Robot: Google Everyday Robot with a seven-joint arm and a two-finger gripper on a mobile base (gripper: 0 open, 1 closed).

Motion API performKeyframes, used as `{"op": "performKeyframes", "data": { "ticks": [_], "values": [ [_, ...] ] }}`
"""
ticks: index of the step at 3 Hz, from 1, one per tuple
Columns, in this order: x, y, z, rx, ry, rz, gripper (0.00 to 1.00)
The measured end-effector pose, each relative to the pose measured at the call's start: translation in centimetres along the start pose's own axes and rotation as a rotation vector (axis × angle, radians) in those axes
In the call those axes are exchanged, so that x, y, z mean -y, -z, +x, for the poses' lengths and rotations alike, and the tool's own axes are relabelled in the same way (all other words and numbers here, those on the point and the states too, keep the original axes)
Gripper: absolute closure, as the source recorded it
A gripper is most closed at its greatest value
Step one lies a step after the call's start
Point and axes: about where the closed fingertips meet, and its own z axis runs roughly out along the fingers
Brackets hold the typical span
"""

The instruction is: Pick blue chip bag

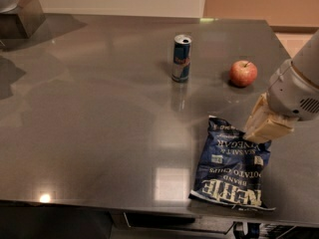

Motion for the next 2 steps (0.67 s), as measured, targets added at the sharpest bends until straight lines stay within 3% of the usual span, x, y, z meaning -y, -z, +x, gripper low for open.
{"op": "performKeyframes", "data": {
  "ticks": [2],
  "values": [
    [1.2,4.8,-2.7,0.169,0.009,-0.011,1.0]
  ]
}}
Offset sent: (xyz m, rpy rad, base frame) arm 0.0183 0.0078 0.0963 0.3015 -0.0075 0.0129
